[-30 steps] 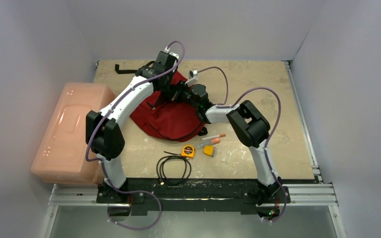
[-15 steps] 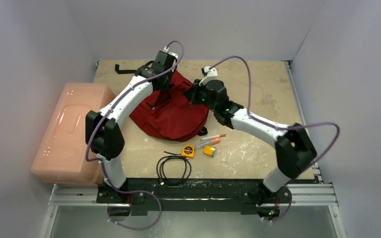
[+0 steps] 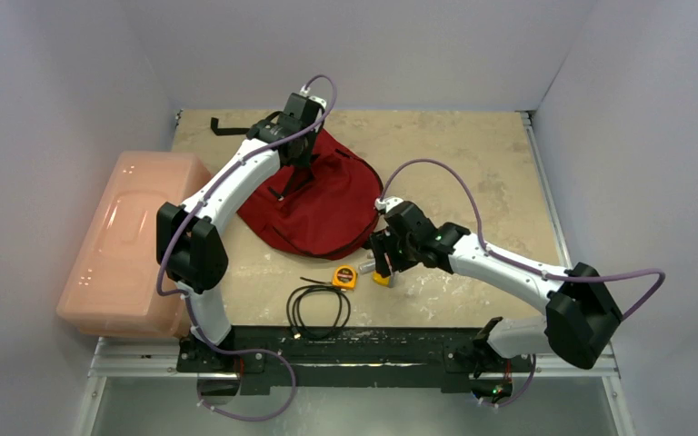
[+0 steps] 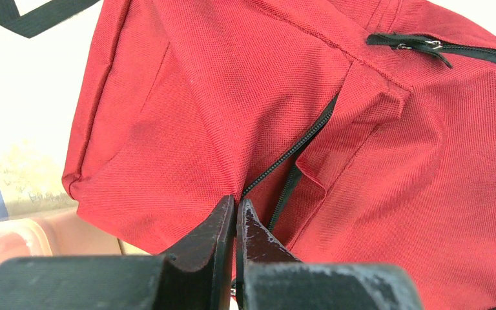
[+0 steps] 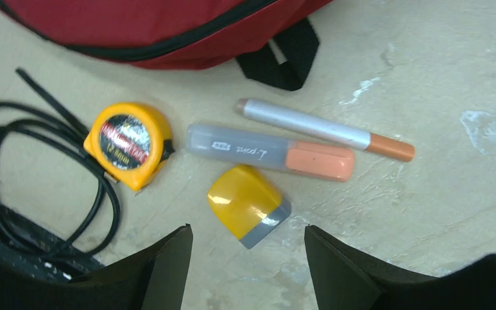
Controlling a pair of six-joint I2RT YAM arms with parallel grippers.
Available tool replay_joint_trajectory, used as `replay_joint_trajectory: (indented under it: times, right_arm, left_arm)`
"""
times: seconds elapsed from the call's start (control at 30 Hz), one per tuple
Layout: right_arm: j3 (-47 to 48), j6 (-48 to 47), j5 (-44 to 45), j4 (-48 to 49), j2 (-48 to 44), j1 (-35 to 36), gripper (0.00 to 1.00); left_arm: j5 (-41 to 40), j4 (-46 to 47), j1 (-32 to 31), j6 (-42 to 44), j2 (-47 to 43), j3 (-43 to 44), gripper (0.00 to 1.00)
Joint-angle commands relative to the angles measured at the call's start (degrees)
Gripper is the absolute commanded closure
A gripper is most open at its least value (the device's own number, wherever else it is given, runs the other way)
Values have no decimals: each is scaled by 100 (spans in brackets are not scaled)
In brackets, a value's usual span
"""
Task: Pack the student bag
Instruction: Pick up the stationery from the center of the board.
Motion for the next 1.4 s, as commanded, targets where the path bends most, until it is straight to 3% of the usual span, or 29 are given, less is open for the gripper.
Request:
replay_joint_trajectory:
  times: [0.0, 0.47, 0.67, 0.73, 0.87, 0.93, 1.03, 1.13, 1.2, 1.37]
  right_arm:
    - [367, -843, -318, -286, 269, 144, 31]
    - [1253, -1392, 404, -841, 1884, 673, 27]
    - [1345, -1371, 661, -1024, 2152, 852, 34]
    - [1376, -1294, 822, -1053, 2040, 904, 45]
    - [1279, -1172, 1105, -1066, 1573, 908, 89]
    - [1140, -1071, 833, -850, 1066, 889, 99]
    - [893, -883, -49, 5, 92, 703, 100]
    - [471, -27, -1466, 1953, -482, 224, 100]
    - [316, 789, -2036, 3439, -253, -18, 100]
    - [908, 1594, -1660, 5702, 1280, -177, 100]
  left_arm:
    - [47, -21, 9, 11, -86, 104, 100]
    - [64, 6, -11, 50, -79, 60, 100]
    - [50, 16, -11, 60, -64, 56, 100]
    - [51, 16, -6, 59, -54, 60, 100]
    - [67, 11, -11, 52, -46, 60, 100]
    - [68, 9, -11, 45, -44, 61, 100]
    - [75, 15, -11, 46, -35, 65, 100]
    - [115, -6, -11, 26, -27, 82, 100]
    - [129, -15, -11, 15, -42, 83, 100]
    - [130, -21, -19, 33, -133, 83, 100]
